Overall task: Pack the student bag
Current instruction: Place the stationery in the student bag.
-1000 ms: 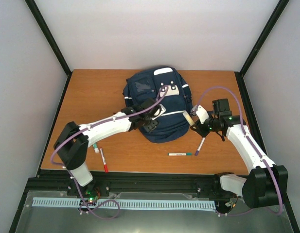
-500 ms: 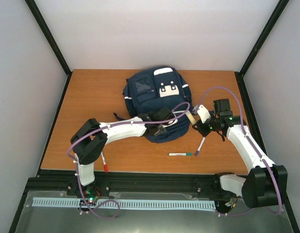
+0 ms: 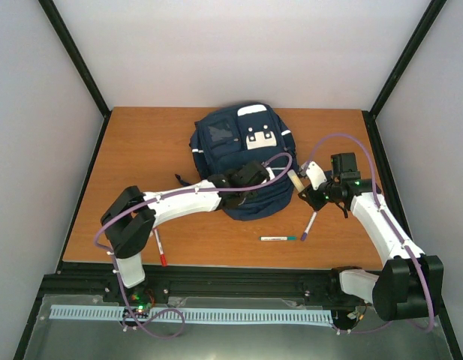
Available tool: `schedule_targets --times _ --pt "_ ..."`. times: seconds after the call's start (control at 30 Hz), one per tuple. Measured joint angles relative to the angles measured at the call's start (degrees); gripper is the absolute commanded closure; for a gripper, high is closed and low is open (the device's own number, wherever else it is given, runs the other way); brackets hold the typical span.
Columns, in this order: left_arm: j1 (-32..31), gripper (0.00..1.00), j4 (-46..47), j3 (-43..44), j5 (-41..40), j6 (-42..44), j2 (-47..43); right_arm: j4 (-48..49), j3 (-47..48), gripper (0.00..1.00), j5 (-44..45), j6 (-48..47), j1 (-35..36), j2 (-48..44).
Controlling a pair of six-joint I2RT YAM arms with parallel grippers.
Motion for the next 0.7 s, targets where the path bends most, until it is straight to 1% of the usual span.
schedule_targets --times 0.1,0.2,0.3,0.43,0.5,0.6,0.7 --pt "0.0 0.65 0.92 -0.04 -0.63 0.0 -0.04 0.0 0.0 0.75 0.0 0.0 -0.04 0.02" --pt "0.0 0.55 1.53 -0.79 -1.03 0.07 0.83 -0.02 -0.02 0.75 -0.02 0.0 -0.22 0.02" --pt "-0.07 0.48 2.82 -1.86 -1.66 0.76 1.86 -0.02 -0.02 0.75 -0.07 0.0 -0.5 0.02" --pt "-0.26 0.48 4.9 -3.45 -3.39 2.67 2.69 -0.04 -0.07 0.75 -0.42 -0.04 -0.81 0.07" --pt "-0.31 0.51 6.08 -3.85 -4.48 3.78 3.21 -0.04 -0.07 0.75 -0.61 -0.07 -0.87 0.15" --pt "-0.44 0.68 7.76 -3.89 -6.29 5.42 4.39 -0.07 -0.07 0.75 -0.85 -0.07 -1.11 0.2" --pt "-0.83 0.76 8.59 -3.87 -7.61 6.64 5.42 -0.09 -0.07 0.75 -0.96 -0.07 -1.27 0.33"
